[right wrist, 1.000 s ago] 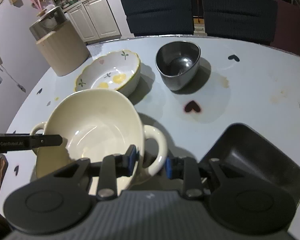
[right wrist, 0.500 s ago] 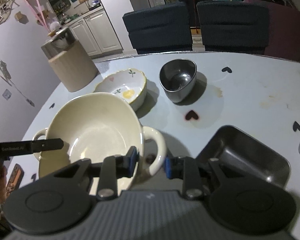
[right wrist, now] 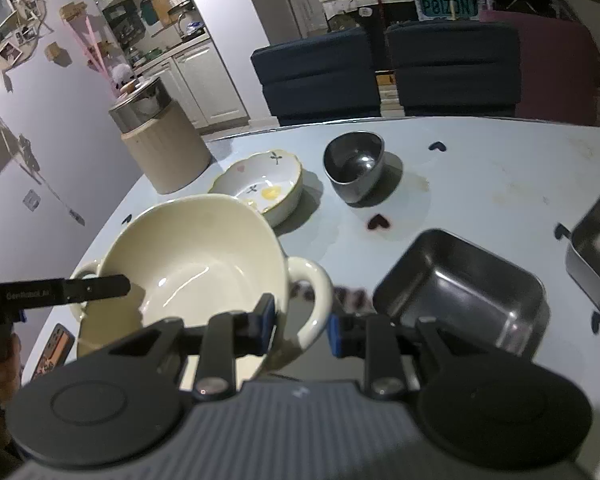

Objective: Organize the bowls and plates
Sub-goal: 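Lift the cream two-handled bowl with both grippers, then carry the cream bowl with both grippers and lower it onto the white plate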

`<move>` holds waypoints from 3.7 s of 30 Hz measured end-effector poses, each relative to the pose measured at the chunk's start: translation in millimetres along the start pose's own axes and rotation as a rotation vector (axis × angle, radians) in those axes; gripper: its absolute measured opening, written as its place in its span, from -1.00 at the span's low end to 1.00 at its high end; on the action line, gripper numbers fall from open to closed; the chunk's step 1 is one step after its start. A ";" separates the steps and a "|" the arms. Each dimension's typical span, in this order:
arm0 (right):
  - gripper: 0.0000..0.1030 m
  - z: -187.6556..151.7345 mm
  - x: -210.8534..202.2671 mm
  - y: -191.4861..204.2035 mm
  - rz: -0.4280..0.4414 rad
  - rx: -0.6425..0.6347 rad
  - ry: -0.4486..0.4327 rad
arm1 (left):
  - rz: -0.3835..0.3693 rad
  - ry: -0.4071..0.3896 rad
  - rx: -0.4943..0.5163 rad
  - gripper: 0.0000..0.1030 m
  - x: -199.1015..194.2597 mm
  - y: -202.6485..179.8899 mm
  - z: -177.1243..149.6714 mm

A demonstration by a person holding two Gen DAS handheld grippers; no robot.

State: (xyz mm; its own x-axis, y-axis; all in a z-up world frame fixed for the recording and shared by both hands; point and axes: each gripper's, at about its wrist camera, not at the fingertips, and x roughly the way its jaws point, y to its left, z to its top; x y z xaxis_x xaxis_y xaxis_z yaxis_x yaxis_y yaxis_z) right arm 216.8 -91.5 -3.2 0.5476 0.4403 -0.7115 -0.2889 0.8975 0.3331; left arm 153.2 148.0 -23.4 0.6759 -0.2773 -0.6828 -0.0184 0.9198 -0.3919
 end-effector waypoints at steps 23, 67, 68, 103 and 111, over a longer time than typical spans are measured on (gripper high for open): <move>-0.41 -71.4 -38.2 -11.7 -0.039 0.064 0.011 | -0.073 0.077 0.035 -0.62 -7.2 -10.7 -62.4; -0.41 -90.6 -25.7 -11.2 -0.097 0.034 0.137 | -0.045 0.208 0.043 -0.51 39.4 0.0 -87.0; -0.41 -90.5 -25.6 -11.4 -0.096 0.033 0.137 | -0.046 0.207 0.045 -0.51 39.5 0.1 -87.1; -0.28 -94.8 -14.1 -17.4 -0.134 0.020 0.222 | -0.055 0.236 0.108 -0.55 41.3 -7.2 -86.0; -0.26 -95.5 -13.8 -16.6 -0.143 -0.007 0.211 | -0.050 0.244 0.121 -0.54 41.1 -8.6 -85.1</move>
State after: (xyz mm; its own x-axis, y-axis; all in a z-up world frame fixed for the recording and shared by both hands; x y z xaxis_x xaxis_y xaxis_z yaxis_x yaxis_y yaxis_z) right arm 139.0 -114.6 -58.0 0.4075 0.2935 -0.8648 -0.2264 0.9498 0.2157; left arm 118.5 105.1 -100.5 0.4757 -0.3683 -0.7988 0.1088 0.9258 -0.3621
